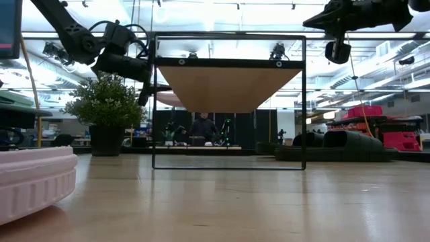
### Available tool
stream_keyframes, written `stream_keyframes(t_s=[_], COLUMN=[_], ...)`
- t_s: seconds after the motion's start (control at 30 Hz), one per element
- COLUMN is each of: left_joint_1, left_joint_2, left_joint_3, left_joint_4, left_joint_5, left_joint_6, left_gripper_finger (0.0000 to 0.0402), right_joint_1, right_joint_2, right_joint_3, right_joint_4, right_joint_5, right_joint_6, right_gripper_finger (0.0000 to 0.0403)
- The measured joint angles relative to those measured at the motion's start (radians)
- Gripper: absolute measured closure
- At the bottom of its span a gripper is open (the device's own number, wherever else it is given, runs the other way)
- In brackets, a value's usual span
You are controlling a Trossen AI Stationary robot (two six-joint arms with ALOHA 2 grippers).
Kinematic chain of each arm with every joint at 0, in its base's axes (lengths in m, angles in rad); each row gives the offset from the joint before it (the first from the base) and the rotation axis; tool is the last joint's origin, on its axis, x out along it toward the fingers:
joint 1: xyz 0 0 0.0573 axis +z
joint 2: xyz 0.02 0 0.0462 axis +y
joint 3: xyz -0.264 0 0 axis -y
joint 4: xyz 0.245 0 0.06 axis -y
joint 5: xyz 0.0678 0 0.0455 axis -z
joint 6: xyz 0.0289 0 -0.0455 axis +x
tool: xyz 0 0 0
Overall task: Pick and place slides into the shelf
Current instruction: Put the top pink slipper on the shelf
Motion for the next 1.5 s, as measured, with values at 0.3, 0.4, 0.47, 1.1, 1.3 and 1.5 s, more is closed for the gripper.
stream_keyframes(t_s=[0.3,0.4,0.47,1.1,1.3,1.5], left_joint_1=[0.041,0.052,0.057,0.064,0.058,0.076], left_joint_2=[0.0,0.0,0.0,-0.002,-0.002,-0.002], left_joint_3=[0.0,0.0,0.0,-0.001,-0.001,-0.001], left_joint_4=[-0.002,-0.002,0.01,0.055,0.055,0.054], left_joint_5=[0.103,0.104,0.105,0.109,0.11,0.143], left_joint_6=[0.007,0.001,-0.007,-0.085,-0.085,-0.089], left_gripper_finger=[0.0188,0.0186,0.0183,0.0164,0.0159,0.0157], right_joint_1=[0.0,0.0,0.0,0.0,0.0,0.0], right_joint_2=[0.0,0.0,0.0,0.0,0.0,0.0], right_joint_3=[0.0,0.0,0.0,0.0,0.0,0.0], right_joint_4=[0.0,-0.001,-0.001,-0.001,-0.001,-0.001], right_joint_5=[0.0,0.0,0.0,0.0,0.0,0.0], right_joint_6=[0.0,0.003,0.003,0.004,0.004,0.004], right_gripper_finger=[0.0396,0.0393,0.0393,0.0393,0.0391,0.0391])
